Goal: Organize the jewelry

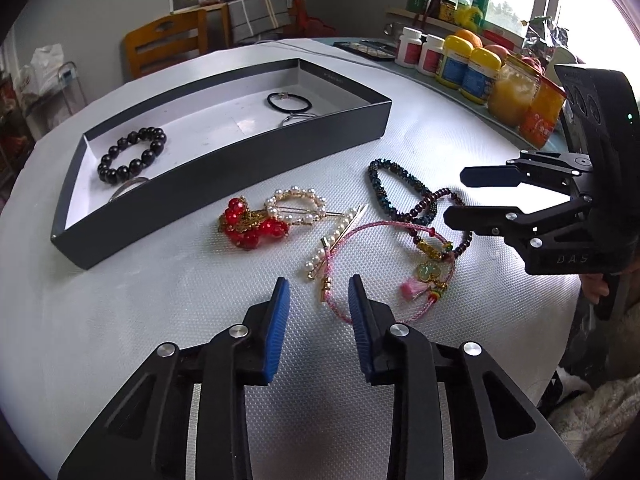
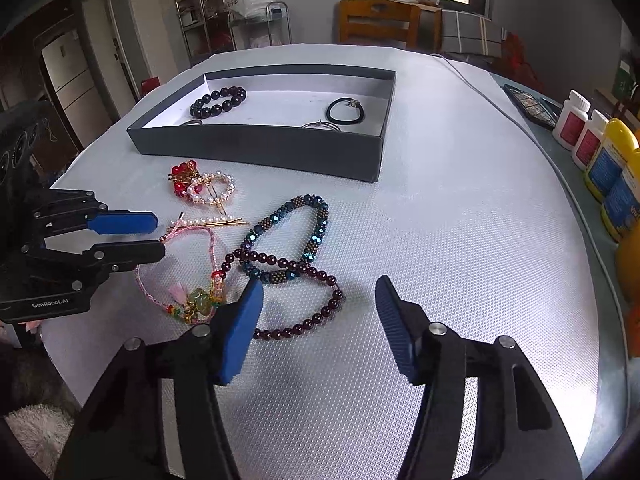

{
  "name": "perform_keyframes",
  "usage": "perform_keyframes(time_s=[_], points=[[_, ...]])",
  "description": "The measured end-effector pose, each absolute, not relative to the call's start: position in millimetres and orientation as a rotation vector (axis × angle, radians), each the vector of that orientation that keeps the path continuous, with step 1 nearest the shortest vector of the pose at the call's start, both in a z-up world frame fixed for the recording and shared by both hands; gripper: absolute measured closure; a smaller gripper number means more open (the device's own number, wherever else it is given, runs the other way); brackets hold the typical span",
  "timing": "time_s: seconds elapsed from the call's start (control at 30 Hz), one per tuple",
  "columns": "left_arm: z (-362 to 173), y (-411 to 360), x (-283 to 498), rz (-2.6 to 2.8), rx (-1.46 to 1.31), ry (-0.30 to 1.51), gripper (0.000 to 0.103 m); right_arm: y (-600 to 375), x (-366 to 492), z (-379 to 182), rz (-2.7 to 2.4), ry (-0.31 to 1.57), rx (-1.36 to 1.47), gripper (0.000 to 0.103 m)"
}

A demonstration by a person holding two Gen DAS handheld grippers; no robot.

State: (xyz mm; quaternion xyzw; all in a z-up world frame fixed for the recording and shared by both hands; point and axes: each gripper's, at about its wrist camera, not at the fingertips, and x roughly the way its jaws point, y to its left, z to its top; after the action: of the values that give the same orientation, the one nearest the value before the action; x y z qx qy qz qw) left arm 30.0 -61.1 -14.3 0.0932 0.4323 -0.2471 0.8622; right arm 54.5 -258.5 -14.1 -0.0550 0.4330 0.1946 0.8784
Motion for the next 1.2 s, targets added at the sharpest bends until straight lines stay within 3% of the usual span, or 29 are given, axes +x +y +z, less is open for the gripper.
perform_keyframes(time_s=[0.17,0.3,0.53,1.2], points=[[-14.0,-52.2,27.1,-0.515,0.212,0.908,0.090,-258.0,56.1,-17.1,0.387,0.907,-0.136,0.057],[-14.0,-46.7,25.3,-0.512,0.224,0.907,0.095,-255.5,55.0,-17.3,0.391,0.905,-0.157,0.063],[-14.5,-39.1,24.9,-0.501,0.243,0.897,0.100,-254.6,53.9,-16.1,0.422,0.912,-0.134,0.097],[32.7,-12.7,19.9,-0.470,0.229,0.758,0.101,-235.7,42.1,44.4,0.493,0.743,-0.144,0.097]])
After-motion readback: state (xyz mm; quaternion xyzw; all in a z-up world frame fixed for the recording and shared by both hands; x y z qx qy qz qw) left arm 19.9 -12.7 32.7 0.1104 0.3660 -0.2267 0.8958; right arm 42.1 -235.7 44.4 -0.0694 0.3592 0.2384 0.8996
